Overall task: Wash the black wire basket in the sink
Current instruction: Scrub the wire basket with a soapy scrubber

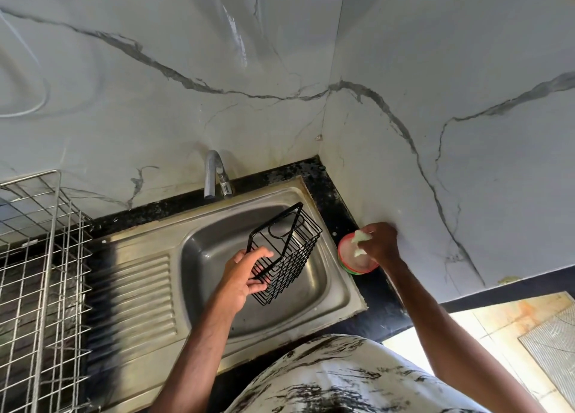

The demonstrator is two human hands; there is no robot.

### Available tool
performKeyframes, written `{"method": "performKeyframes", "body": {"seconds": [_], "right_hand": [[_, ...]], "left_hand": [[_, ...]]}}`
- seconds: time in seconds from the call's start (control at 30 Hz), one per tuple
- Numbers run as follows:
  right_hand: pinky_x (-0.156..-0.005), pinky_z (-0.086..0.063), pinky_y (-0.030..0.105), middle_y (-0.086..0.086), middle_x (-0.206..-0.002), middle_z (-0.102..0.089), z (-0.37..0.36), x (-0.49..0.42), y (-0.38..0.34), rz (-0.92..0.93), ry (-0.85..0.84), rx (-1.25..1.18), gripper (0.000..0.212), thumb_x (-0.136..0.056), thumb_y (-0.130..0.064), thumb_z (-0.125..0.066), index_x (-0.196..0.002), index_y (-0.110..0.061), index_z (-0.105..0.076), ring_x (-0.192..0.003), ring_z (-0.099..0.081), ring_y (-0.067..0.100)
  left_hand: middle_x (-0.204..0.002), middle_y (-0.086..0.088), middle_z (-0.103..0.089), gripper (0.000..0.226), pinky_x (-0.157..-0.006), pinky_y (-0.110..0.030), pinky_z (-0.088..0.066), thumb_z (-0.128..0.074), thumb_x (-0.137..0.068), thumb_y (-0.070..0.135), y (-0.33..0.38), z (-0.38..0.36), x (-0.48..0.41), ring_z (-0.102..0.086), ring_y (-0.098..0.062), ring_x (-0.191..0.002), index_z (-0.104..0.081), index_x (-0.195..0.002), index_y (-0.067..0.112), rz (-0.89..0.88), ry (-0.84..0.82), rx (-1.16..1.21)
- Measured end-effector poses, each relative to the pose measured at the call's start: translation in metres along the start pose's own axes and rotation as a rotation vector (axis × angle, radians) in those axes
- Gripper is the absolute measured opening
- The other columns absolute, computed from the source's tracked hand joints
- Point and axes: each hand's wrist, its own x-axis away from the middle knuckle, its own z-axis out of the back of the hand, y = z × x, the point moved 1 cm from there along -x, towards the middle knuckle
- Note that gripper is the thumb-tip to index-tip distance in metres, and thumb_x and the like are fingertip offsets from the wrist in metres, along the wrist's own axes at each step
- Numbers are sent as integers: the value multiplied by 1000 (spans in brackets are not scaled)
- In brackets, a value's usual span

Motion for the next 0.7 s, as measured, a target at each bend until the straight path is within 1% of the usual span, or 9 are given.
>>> {"method": "performKeyframes", "body": {"seconds": [0.07,0.1,0.17,0.23,0.3,0.37,0.47,0.57,0.7], "right_hand": [[-83,-46,20,10,-94,-76,6,5,-4,62,36,-46,21,-70,0,-82,-90,-6,-80,-91,-71,23],[-80,-50,20,6,-86,-77,10,8,-8,86,34,-75,17,-70,2,-80,-83,-9,-81,-84,-72,19],[-72,-55,20,0,-75,-77,17,11,-14,130,45,-118,15,-72,2,-78,-74,-12,-82,-76,-73,13],[-69,-55,21,4,-77,-77,21,12,-16,145,59,-132,11,-73,-1,-79,-79,-9,-82,-77,-73,14],[-67,-52,13,6,-83,-76,22,13,-16,127,62,-128,16,-71,-2,-81,-86,-7,-80,-79,-72,15],[-65,-49,5,4,-80,-75,23,15,-19,131,57,-135,17,-70,2,-79,-85,-6,-80,-79,-72,13],[-66,-45,0,4,-77,-75,29,23,-31,163,61,-145,22,-70,12,-70,-80,-4,-80,-77,-69,11],[-65,-43,-2,1,-77,-73,31,28,-39,176,71,-141,23,-72,12,-67,-81,-4,-81,-77,-67,11],[-67,-43,-2,7,-82,-76,34,30,-41,186,82,-136,21,-74,11,-68,-83,-4,-81,-80,-68,13]], "left_hand": [[-124,-20,-64,53,-87,-47,-62,-89,-70,29,-1,0,1,-68,-40,-106,-66,-115,16,2,-1,3],[-124,-20,-64,53,-86,-47,-62,-90,-70,29,-1,0,1,-69,-40,-105,-65,-115,16,4,-1,2],[-125,-20,-63,53,-84,-46,-62,-90,-70,29,-3,1,2,-69,-40,-104,-65,-115,16,6,4,2],[-125,-21,-63,53,-82,-45,-62,-89,-70,29,-4,1,3,-69,-40,-103,-65,-115,16,4,7,-2],[-126,-21,-62,54,-80,-43,-62,-89,-70,29,-4,1,5,-69,-41,-104,-64,-116,16,1,7,-2],[-126,-21,-62,59,-78,-43,-62,-92,-65,32,-4,1,7,-68,-41,-105,-65,-116,17,4,11,5],[-124,-22,-63,71,-73,-42,-62,-93,-50,37,-4,2,9,-68,-42,-108,-65,-113,18,11,17,7],[-125,-24,-63,53,-75,-43,-61,-90,-68,29,-3,4,10,-68,-43,-108,-65,-113,17,4,11,24],[-123,-24,-63,46,-76,-44,-61,-87,-74,25,-4,6,11,-69,-42,-106,-64,-112,17,7,3,21]]}}
